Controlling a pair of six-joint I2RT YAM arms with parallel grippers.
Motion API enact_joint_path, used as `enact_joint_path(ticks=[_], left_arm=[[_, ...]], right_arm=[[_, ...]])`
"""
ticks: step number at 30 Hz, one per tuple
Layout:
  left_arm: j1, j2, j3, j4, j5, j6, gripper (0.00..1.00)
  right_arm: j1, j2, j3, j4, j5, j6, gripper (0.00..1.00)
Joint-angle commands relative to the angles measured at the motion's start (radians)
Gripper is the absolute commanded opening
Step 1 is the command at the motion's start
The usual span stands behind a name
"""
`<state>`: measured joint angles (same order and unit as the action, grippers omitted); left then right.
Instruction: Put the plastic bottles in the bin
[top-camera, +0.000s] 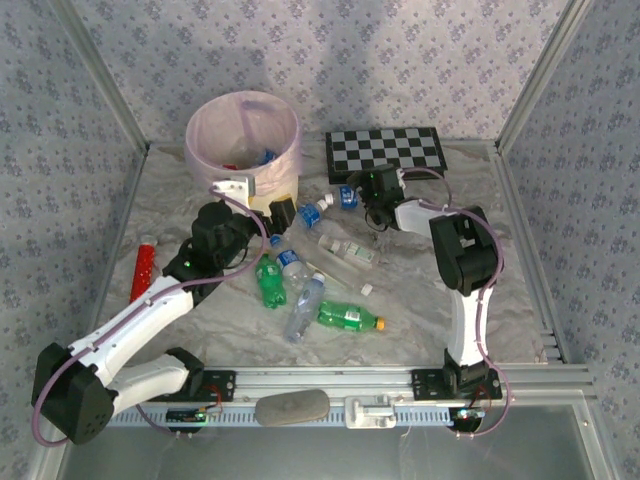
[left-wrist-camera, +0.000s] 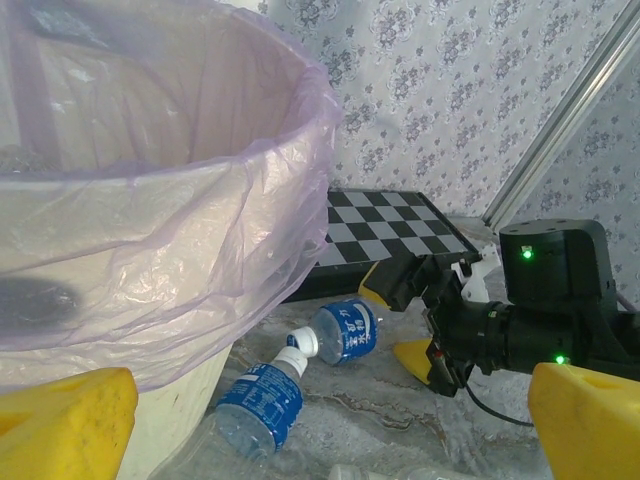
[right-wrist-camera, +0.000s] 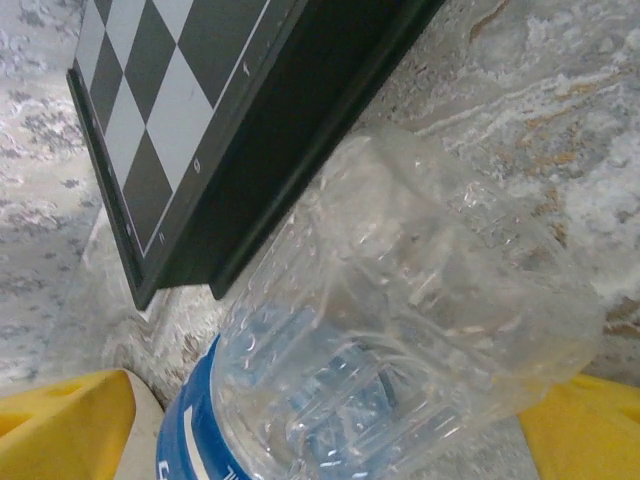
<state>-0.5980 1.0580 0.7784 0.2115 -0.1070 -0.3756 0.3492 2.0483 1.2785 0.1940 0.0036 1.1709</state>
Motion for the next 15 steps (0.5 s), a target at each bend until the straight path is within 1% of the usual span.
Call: enact_joint_path(ticks=[1, 10, 14, 15], left_arm=[[-0.004, -0.013, -0.004, 0.015, -0.023, 0.008, 1.00], [-0.003, -0.015, -0.005, 0.015, -0.037, 0.006, 1.00], [-0.005, -0.013, -0.008, 0.017, -0.041, 0.007, 1.00], [-0.004, -0.012, -0.008, 0.016, -0.042, 0.006, 1.00]], right_arm=[[-0.009, 0.049, 0.032, 0.054, 0.011, 0.093, 0.98], [-0.022, 0.115, 0.048, 0.095, 0.037, 0.152, 0.89], [-0.030, 0.144, 0.055, 0.120, 0.014, 0.162, 0.85], [-0.031, 0.151, 0.055, 0.126, 0.010, 0.164, 0.82]])
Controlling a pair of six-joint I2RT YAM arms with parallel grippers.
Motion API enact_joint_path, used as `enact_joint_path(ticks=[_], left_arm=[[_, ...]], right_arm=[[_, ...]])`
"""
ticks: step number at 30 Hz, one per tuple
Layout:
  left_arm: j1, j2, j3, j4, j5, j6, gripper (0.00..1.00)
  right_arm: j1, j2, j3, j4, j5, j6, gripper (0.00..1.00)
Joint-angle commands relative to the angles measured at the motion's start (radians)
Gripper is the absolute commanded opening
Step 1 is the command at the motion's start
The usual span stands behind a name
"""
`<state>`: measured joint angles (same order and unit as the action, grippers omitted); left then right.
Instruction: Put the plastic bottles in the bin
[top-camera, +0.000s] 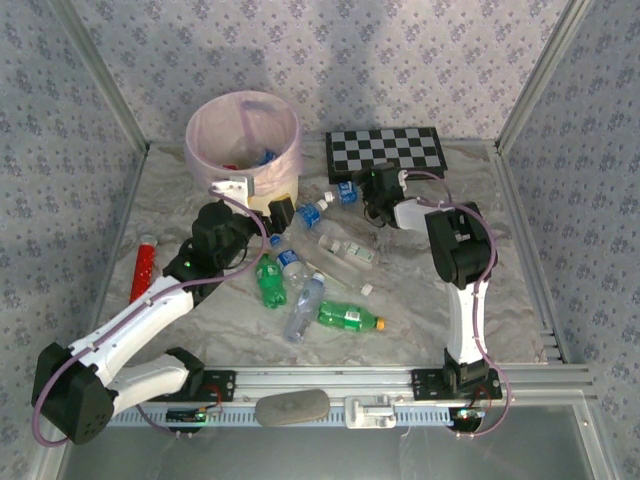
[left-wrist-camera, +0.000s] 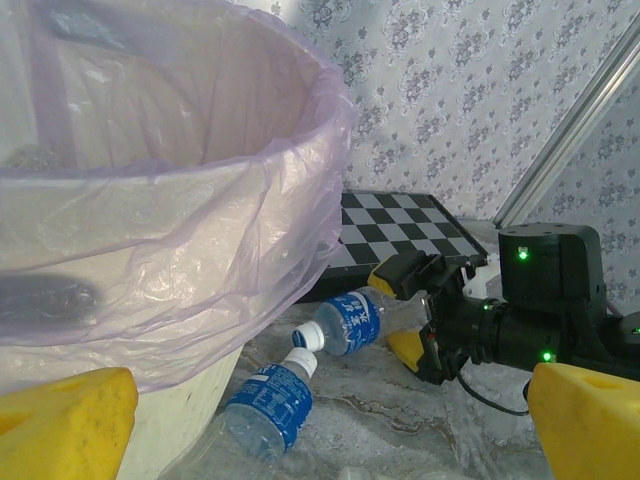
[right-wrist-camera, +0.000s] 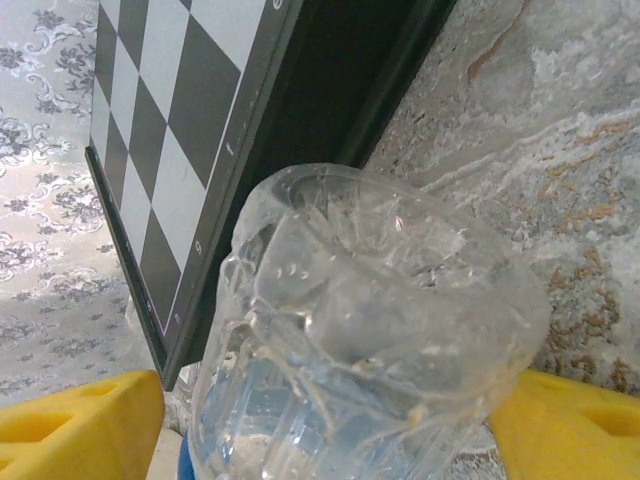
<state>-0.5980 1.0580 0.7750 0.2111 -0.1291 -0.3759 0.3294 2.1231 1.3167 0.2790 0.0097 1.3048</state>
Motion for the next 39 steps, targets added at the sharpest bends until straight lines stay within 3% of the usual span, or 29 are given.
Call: enact_joint_path(ticks=[1, 5, 18, 34, 39], left_arm=[[-0.004, -0.012, -0.006, 0.017, -0.021, 0.006, 1.00], [-0.004, -0.012, -0.006, 0.017, -0.020, 0.005, 1.00], [-0.005, -0.020, 0.000, 0.012, 0.010, 0.002, 1.00], [-0.052, 0.032, 0.072, -0.028, 0.134, 0.019, 1.00], [-0.066, 0.094, 0.136, -0.096, 0.228, 0.037, 1.00]], right_arm=[[-0.013, 0.083, 0.017, 0.054, -0.002, 0.030, 0.78], [-0.015, 0.100, 0.008, 0.093, -0.010, 0.040, 0.65], [-0.034, 0.039, -0.088, 0.269, -0.066, -0.008, 0.48], [-0.057, -0.275, -0.366, 0.293, -0.297, -0.252, 0.43], [-0.084, -0.398, -0.421, 0.249, -0.377, -0.317, 0.42]])
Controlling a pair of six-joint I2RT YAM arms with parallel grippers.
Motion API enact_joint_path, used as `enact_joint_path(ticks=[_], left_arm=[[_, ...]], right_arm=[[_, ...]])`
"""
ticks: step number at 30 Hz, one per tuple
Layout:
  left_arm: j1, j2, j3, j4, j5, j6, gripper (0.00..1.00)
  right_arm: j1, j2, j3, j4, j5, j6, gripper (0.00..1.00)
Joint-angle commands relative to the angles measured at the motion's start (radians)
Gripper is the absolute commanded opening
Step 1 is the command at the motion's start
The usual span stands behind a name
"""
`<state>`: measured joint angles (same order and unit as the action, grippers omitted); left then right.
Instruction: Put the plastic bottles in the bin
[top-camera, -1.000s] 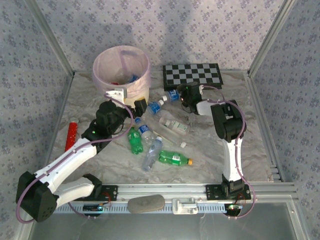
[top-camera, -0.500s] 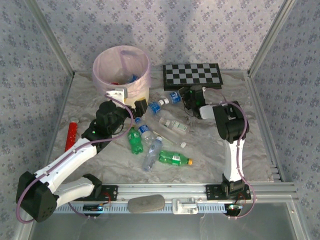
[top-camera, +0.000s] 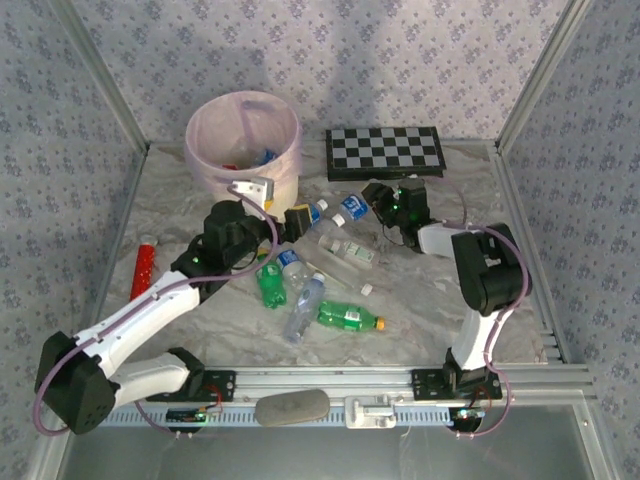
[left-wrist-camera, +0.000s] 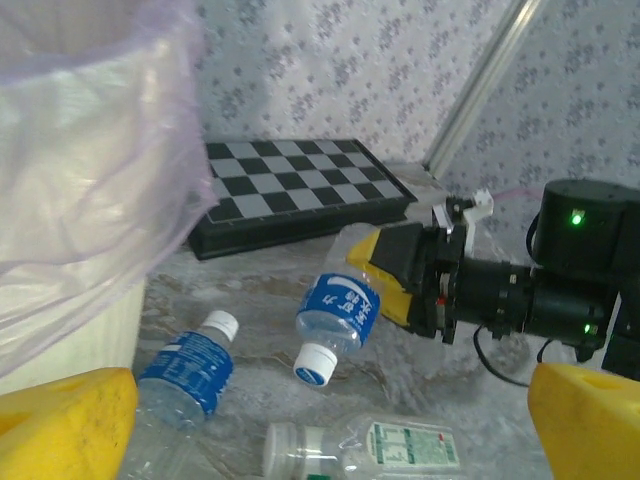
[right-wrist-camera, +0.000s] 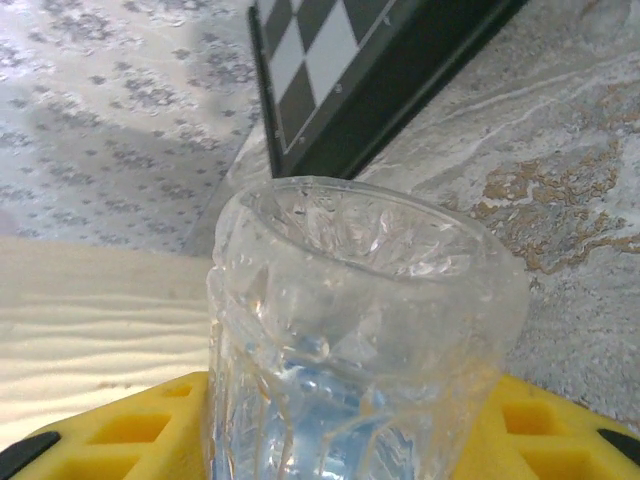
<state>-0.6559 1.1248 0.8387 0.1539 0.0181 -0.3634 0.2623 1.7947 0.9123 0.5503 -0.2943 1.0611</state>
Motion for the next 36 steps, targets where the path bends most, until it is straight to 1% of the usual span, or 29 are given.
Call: enact_joint_path(ticks=[1, 7, 11, 15, 23, 30, 36], left_arm=[[-0.007, 0.046, 0.092, -0.059, 0.099, 0.027, 1.00], [-0.007, 0.178, 0.249, -0.205, 0.229, 0.063, 1.00], [-0.008, 0.262, 0.327, -0.254, 0.285, 0.072, 1.00], [-0.015, 0.324, 0.388, -0.273, 0.325, 0.067, 1.00], [-0.049, 0.420, 0.467, -0.306, 0.368, 0.075, 1.00], [-0.061, 0.462, 0.479, -0.307, 0.388, 0.063, 0.99], [-0.063, 0.482, 0.481, -0.291, 0.375, 0.059, 0.94]], right_arm=[[-0.020, -0.092, -0.015, -0.046, -0.090, -0.092, 0.42], [-0.016, -0.254, 0.018, -0.255, -0.170, -0.252, 0.43], [0.006, -0.353, 0.037, -0.366, -0.168, -0.327, 0.43], [0.038, -0.421, 0.050, -0.422, -0.149, -0.366, 0.43], [0.084, -0.467, 0.075, -0.431, -0.141, -0.386, 0.43], [0.099, -0.470, 0.084, -0.411, -0.144, -0.384, 0.43], [0.115, -0.468, 0.088, -0.379, -0.152, -0.363, 0.43]])
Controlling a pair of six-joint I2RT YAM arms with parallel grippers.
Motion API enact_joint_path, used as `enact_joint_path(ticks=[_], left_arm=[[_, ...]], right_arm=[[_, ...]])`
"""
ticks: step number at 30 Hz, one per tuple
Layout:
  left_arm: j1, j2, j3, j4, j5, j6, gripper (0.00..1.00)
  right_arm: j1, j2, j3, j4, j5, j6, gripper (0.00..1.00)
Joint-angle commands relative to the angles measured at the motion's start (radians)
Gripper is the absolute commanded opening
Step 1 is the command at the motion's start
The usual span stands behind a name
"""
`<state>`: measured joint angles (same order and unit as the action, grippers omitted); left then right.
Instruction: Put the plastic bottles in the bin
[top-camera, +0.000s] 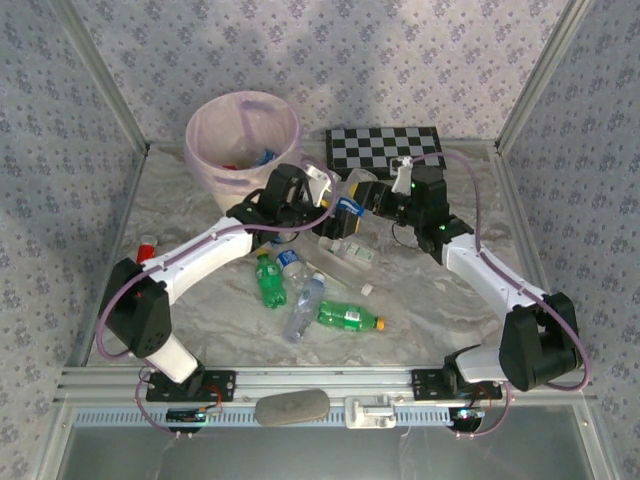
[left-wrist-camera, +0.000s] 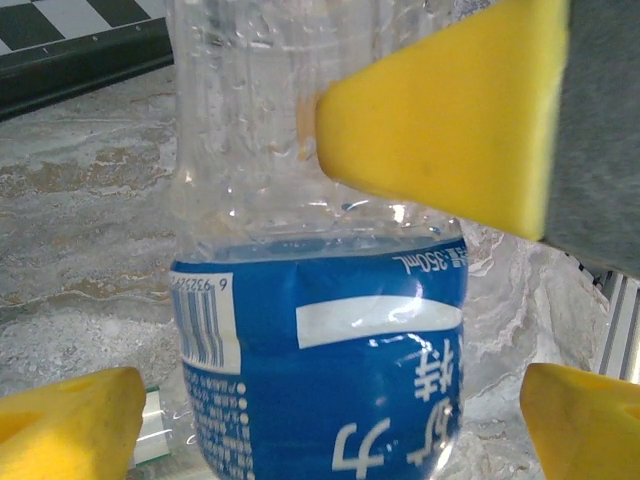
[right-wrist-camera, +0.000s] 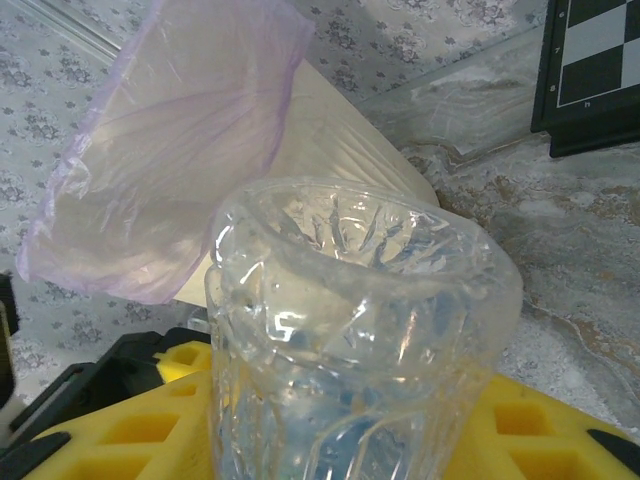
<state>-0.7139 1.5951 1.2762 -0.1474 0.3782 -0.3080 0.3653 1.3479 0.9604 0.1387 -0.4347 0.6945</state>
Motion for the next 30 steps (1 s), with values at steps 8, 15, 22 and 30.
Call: enact_joint_path(ticks=[8, 15, 22, 30], left_arm=[[-0.005, 0.017, 0.044, 0.032, -0.022, 0.010, 0.79], [-0.005, 0.004, 0.026, 0.044, -0.047, 0.007, 0.57], [0.006, -0.041, 0.013, 0.025, -0.116, 0.008, 0.53], [0.059, -0.121, 0.065, -0.022, -0.134, 0.039, 0.52]], right_arm=[[0.033, -0.015, 0.040, 0.068, -0.019, 0.031, 0.43], [0.041, -0.010, 0.042, 0.085, -0.015, 0.043, 0.52], [0.011, -0.030, 0.034, 0.088, 0.016, 0.066, 0.86], [-0.065, -0.123, -0.021, 0.054, 0.120, 0.041, 0.94]])
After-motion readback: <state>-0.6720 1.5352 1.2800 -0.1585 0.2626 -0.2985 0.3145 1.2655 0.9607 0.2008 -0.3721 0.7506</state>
